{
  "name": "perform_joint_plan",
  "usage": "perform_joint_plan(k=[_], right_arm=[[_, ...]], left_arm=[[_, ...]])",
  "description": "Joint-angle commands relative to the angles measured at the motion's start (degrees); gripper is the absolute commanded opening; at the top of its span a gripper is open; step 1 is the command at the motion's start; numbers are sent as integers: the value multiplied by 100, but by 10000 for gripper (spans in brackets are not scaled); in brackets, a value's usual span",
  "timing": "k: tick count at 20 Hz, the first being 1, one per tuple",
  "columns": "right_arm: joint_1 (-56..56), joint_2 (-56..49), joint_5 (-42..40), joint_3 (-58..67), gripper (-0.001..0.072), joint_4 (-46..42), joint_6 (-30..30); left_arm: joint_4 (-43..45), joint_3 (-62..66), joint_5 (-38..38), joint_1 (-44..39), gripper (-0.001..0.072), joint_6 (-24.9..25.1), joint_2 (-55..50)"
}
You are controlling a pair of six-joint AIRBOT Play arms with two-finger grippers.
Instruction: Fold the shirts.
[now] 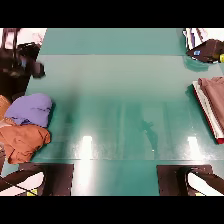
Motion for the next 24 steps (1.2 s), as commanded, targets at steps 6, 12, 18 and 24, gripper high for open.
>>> perform_joint_plan(k=[6,12,18,24], right_arm=[[4,-2,4,7,17,2,2],[4,-2,-35,7,17,2,4],[4,22,-577,13,17,387,4],[-7,96,-1115,13,17,498,4]], left_arm=[[321,-2656,1102,1088,712,-151,11],[317,-2564,997,1088,117,-387,28],[-238,-638,765,1086,26,-225,1008],[-2037,1421,350,1043,24,323,1843]])
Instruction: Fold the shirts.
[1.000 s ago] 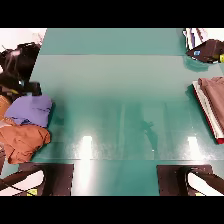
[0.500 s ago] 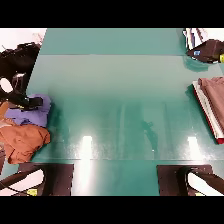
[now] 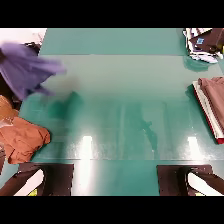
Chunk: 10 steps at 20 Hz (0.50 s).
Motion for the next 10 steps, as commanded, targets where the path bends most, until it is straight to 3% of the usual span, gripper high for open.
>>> perform_joint_plan(k=[1,5,10], right_arm=[[-9,114,-404,4,16,66,-2],[-9,450,-835,4,16,22,-2],[-9,837,-981,4,16,0,-2]], left_arm=[[-737,1071,-216,-212,24,229,313],[-361,1222,0,-1727,24,221,162],[-157,1187,-376,-4004,25,160,-999]])
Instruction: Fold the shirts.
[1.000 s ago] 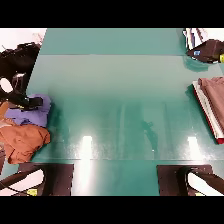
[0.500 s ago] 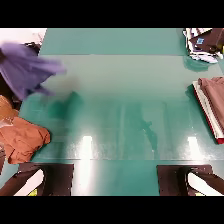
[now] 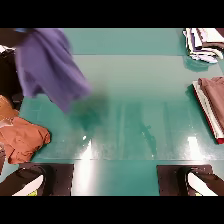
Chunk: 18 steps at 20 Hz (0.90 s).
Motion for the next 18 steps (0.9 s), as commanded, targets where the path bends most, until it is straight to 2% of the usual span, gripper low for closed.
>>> perform_joint_plan(k=[1,3,4,5,6,8,10,12,14,18], right_arm=[[-4,254,-125,2,17,-22,-2],[-4,345,-122,2,17,-22,-2],[-4,382,-120,2,17,-22,-2],[-4,415,-107,2,17,-17,0],[-4,437,-79,2,16,-20,0],[-4,461,55,2,17,-39,0],[-4,446,271,-2,17,-153,0],[-4,444,411,-4,16,-170,0],[-4,407,496,-4,17,-166,0],[-2,116,1064,-4,17,-160,2]], left_arm=[[98,39,-337,-1628,26,-11,-911],[42,37,-396,-2376,47,96,-1585],[-2,39,-343,-2649,328,216,-1897],[13,39,-289,-2793,568,245,-2135],[50,39,-278,-2809,538,247,-2319],[505,33,-291,-2597,529,195,-2422],[857,22,-229,-2118,529,107,-2422],[846,-144,57,-1504,529,-175,-2433],[535,-485,553,-970,529,-365,-2533],[-802,-986,1213,-435,529,-293,-3206]])
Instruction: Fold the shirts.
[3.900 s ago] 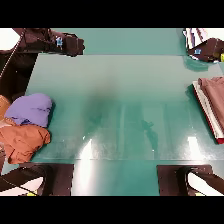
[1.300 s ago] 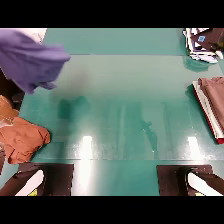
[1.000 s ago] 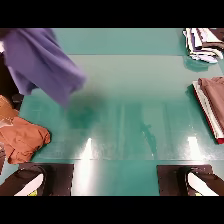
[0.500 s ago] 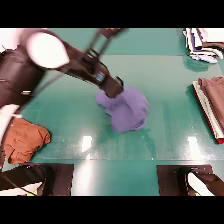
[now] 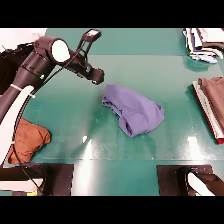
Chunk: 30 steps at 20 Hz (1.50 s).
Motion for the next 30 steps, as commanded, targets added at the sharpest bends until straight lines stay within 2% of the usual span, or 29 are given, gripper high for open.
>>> perform_joint_plan(k=[1,3,5,9,10,12,15,17,18,19,20,22,25,30], right_arm=[[0,-256,573,-2,17,-2,4],[0,-424,758,-2,17,-2,4],[0,-579,885,-4,16,-7,7],[-2,-686,911,-442,17,-20,195],[-2,-636,855,-734,16,-151,208],[-2,-498,778,-1349,17,-739,481],[-4,-330,927,-2201,17,-1707,868],[-96,-356,1056,-2787,31,-1729,962],[-142,-439,1043,-3095,205,-1606,957],[-155,-588,999,-3353,408,-1512,955],[-151,-809,881,-3593,460,-1342,942],[-4,-1316,323,-3932,449,-669,664],[350,-2103,-612,-3952,449,262,275],[922,-3320,-855,-2916,449,647,142]], left_arm=[[-1032,-297,656,424,529,46,-664],[-1438,-297,925,424,529,66,-1062],[-2085,-297,1193,385,528,426,-1357],[-2258,-297,1493,372,524,501,-1620],[-2271,-297,1558,372,377,505,-1620],[-2258,-216,1615,404,33,507,-1615],[-1971,164,940,715,26,503,-1432],[-1438,188,763,944,26,505,-984],[-1163,188,654,1036,26,505,-765],[-894,188,516,1110,27,507,-570],[-680,188,407,1128,27,509,-428],[-332,188,195,1128,27,509,-278],[-334,164,7,1128,27,507,-284],[-337,153,11,1128,28,505,-284]])
